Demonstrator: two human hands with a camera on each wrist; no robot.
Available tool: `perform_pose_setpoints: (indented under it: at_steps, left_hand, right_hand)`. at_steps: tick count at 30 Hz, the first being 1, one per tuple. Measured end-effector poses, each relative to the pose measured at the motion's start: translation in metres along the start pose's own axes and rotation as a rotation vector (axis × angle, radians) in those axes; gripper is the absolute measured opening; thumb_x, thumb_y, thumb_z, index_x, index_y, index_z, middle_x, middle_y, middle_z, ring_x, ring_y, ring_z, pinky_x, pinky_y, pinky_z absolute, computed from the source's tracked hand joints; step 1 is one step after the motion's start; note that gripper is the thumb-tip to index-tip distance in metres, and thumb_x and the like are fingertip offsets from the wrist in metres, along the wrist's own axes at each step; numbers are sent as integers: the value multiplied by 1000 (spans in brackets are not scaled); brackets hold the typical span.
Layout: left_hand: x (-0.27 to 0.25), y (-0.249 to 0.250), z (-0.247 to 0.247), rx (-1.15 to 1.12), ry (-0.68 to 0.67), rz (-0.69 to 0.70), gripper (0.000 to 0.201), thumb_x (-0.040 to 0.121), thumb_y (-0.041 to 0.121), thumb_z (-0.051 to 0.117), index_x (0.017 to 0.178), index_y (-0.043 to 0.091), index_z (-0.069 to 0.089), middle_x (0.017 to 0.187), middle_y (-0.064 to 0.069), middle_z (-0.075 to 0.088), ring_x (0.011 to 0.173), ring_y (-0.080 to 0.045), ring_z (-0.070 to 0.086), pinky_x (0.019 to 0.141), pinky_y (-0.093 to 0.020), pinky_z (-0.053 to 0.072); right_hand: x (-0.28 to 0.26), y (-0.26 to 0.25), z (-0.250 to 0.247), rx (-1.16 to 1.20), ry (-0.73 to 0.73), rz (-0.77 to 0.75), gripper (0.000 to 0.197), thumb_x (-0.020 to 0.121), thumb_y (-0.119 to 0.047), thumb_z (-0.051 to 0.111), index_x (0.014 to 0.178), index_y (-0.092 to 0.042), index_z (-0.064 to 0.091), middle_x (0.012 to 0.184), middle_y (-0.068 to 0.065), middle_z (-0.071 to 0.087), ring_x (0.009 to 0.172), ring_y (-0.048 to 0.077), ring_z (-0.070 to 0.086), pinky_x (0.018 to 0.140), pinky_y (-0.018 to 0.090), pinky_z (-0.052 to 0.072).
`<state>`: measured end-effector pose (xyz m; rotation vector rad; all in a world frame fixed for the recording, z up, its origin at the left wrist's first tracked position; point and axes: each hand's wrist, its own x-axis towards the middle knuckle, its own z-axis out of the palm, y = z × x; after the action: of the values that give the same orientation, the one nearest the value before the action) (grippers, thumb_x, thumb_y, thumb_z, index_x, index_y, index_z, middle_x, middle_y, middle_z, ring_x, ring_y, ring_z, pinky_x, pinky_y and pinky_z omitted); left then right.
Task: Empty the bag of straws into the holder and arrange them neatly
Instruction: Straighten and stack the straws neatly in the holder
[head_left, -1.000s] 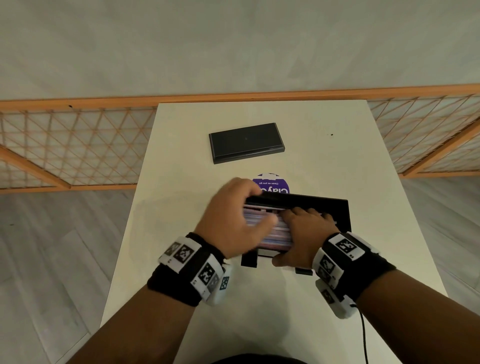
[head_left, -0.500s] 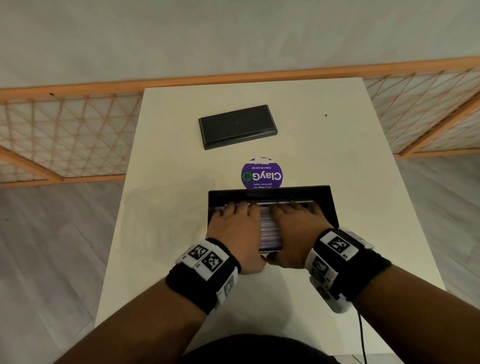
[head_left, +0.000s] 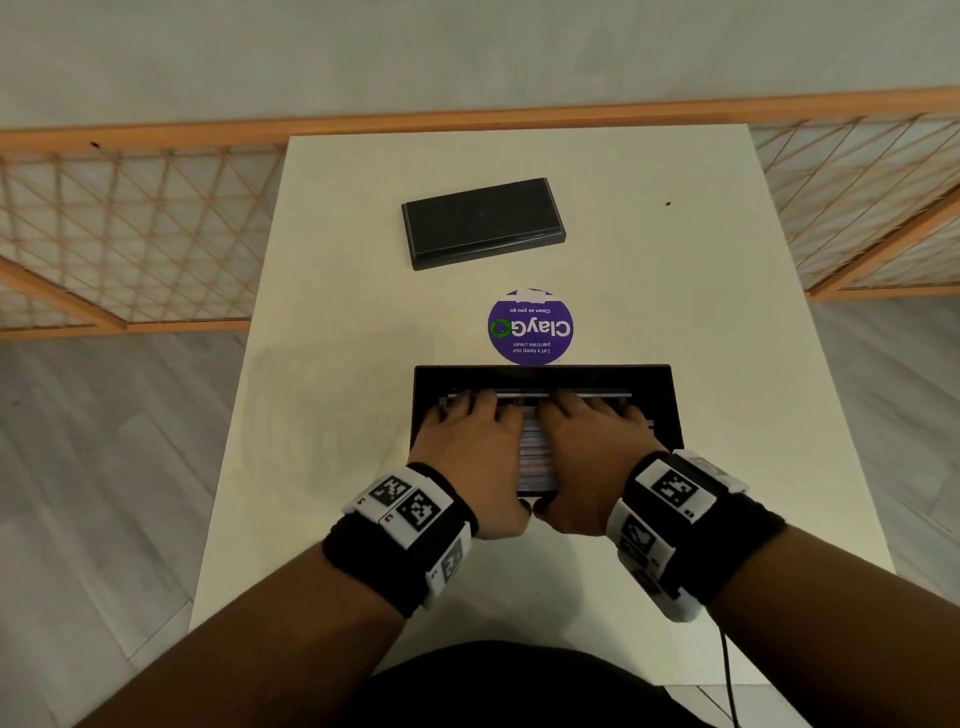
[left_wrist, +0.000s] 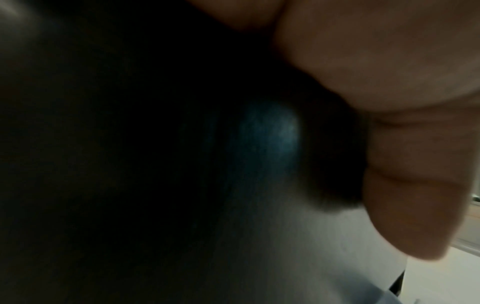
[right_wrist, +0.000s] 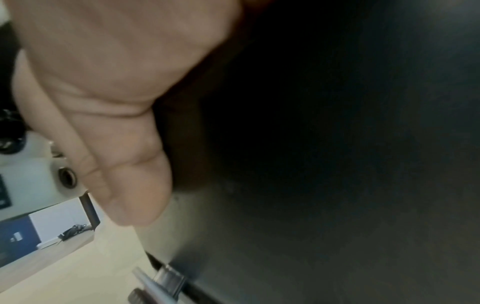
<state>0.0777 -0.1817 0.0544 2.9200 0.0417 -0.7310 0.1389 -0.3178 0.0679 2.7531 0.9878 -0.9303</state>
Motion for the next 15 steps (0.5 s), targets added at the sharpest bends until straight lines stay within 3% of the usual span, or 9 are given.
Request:
perform_pose_setpoints:
  at_steps: [8, 12, 15]
  left_hand:
    - [0, -1, -3, -30, -16, -11, 72, 72, 59, 67, 129, 25, 40, 132, 0, 53, 124, -25, 50, 105, -44, 39]
    - [-1, -1, 0, -40, 6, -7, 76, 71, 61, 66, 132, 24, 39, 132, 0, 53, 123, -25, 51, 106, -43, 39]
    - [-1, -1, 0, -27, -7, -5, 80, 70, 61, 66, 135, 24, 38, 134, -1, 52, 124, -25, 50, 108, -45, 38]
  right_hand:
    - [0, 4, -1, 7, 12, 13, 98, 57, -68, 68, 141, -31, 34, 143, -7, 45, 135, 25, 40, 113, 51, 25]
    - [-4, 8, 0, -18, 17, 125, 114, 50, -85, 59, 144, -26, 32, 148, 0, 43, 137, 27, 38, 115, 44, 28]
    - [-2, 7, -1, -34, -2, 139, 117, 47, -87, 59, 143, -26, 33, 145, 1, 46, 135, 27, 41, 114, 43, 30]
